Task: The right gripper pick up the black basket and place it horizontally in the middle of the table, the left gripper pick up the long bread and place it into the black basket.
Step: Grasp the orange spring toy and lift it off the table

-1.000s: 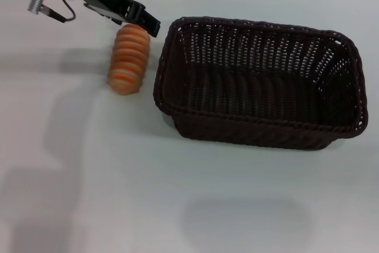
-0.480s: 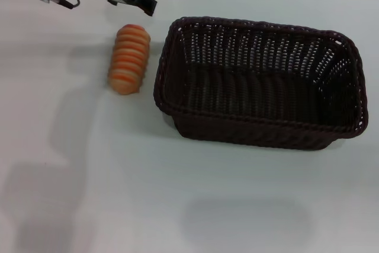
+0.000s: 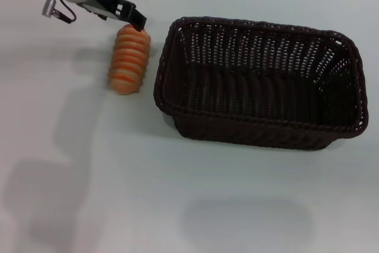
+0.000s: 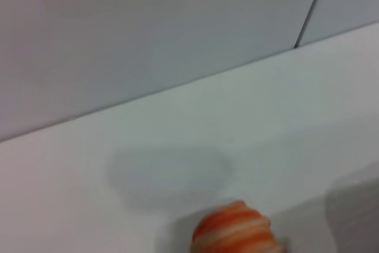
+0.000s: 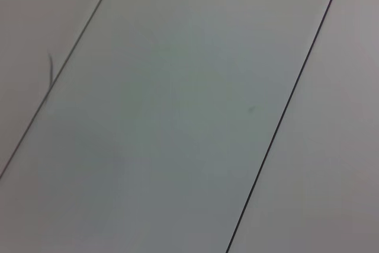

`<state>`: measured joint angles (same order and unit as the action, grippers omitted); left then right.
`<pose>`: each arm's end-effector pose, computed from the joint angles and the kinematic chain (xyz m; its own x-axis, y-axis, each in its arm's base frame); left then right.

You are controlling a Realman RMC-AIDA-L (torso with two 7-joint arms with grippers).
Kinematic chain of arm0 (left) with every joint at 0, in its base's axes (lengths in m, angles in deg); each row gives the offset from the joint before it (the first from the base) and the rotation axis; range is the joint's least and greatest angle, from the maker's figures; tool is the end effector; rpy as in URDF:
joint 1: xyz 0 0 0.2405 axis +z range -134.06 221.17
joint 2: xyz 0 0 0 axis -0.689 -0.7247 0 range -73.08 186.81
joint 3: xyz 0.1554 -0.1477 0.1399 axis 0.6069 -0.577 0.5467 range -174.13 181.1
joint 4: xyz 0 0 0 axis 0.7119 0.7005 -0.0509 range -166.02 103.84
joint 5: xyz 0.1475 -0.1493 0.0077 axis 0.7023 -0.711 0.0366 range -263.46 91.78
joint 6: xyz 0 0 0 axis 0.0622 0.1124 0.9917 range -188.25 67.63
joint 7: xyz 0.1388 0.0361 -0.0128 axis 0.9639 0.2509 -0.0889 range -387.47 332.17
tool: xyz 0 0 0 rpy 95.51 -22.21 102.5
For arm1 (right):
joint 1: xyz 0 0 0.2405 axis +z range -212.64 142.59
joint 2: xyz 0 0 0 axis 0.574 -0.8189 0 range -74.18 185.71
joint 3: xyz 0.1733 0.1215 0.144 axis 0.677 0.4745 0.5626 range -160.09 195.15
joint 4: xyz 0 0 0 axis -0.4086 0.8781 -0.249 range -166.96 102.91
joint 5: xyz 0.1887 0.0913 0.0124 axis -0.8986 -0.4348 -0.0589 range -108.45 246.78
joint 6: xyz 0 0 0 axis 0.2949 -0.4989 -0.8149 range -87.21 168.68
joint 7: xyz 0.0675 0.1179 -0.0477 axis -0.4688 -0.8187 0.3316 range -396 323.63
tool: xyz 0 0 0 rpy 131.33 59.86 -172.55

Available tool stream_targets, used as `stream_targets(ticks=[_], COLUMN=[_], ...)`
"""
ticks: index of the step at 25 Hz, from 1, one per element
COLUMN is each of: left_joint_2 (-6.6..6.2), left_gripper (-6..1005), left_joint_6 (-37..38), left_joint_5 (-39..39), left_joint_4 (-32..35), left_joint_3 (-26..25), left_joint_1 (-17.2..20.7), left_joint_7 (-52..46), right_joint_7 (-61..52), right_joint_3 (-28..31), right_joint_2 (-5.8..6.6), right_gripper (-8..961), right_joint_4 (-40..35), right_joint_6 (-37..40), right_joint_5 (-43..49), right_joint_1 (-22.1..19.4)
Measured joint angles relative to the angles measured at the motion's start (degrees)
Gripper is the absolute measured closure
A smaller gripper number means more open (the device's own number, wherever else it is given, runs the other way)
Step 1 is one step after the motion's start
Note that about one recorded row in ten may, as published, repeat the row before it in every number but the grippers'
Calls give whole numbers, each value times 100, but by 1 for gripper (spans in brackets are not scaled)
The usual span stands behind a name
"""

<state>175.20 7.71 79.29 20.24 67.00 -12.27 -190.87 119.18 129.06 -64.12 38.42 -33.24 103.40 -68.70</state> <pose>-0.1591 0.4615 0.0151 0.5958 0.7941 0.1203 0.6413 -0.3802 -0.6664 0.3358 0.1165 0.1493 0.9255 0.2281 -0.3023 -0.3076 -0.0127 -0.9514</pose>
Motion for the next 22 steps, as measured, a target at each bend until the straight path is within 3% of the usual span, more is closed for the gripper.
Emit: stream_targets(ticks=[22], left_joint_2=[18], left_gripper=[287], left_joint_6=[-442], left_joint_5=[-2], left_joint_4=[-985], left_joint_3=[292], left_joint_1=[18], left_joint_7=[-49], right_joint_7=[-42], right_joint_3=[-156], right_joint_2=[0], right_gripper=[416], right_joint_4=[133], right_joint_6=[13], right_joint_5=[-2], right_joint_1=[54])
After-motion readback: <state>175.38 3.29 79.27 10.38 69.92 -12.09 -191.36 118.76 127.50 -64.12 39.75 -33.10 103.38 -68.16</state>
